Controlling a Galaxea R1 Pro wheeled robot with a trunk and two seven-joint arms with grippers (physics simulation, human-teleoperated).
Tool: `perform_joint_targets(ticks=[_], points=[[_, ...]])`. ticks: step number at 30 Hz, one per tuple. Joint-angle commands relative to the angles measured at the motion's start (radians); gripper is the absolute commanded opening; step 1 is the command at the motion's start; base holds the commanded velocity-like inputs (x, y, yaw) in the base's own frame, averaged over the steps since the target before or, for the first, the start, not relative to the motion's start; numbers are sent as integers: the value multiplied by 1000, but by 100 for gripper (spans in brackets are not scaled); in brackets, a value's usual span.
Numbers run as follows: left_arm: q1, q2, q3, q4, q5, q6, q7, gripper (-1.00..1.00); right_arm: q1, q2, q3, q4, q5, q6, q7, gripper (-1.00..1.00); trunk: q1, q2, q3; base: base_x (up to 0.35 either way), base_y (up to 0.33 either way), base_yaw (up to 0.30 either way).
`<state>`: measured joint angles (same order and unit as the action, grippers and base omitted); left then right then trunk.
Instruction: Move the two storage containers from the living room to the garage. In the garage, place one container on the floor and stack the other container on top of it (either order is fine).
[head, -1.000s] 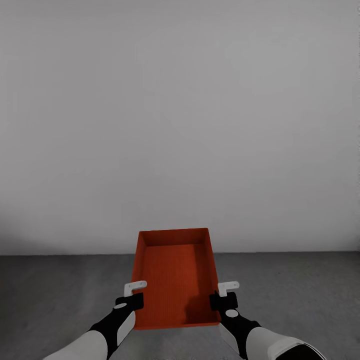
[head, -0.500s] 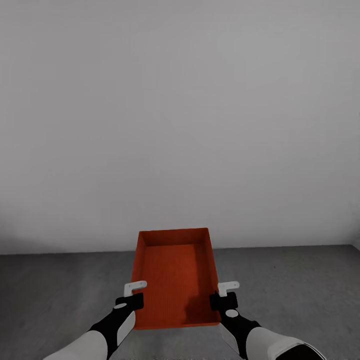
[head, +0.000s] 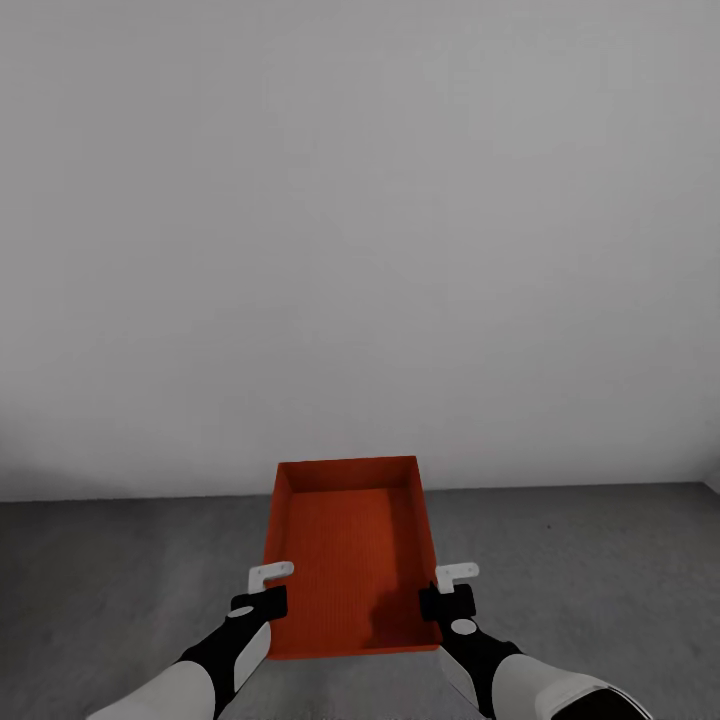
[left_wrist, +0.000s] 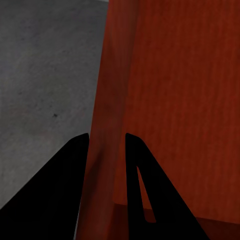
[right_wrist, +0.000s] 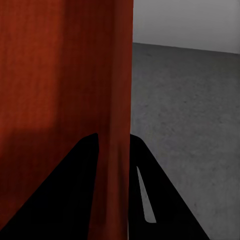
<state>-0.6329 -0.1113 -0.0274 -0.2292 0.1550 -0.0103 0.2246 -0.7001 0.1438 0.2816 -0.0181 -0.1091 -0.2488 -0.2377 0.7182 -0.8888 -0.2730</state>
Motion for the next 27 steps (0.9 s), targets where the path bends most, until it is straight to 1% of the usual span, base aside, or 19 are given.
perform_joint_targets(ticks=[1, 27], points=[[-1, 2, 17, -4, -14, -8, 9, -100, -1, -5, -35, 4, -35, -9, -8, -100, 0, -1, -3, 0, 0, 0], [-1, 2, 17, -4, -14, -8, 9, -100, -1, -5, -35, 4, -35, -9, -8, -100, 0, -1, -45, 0, 0, 0]])
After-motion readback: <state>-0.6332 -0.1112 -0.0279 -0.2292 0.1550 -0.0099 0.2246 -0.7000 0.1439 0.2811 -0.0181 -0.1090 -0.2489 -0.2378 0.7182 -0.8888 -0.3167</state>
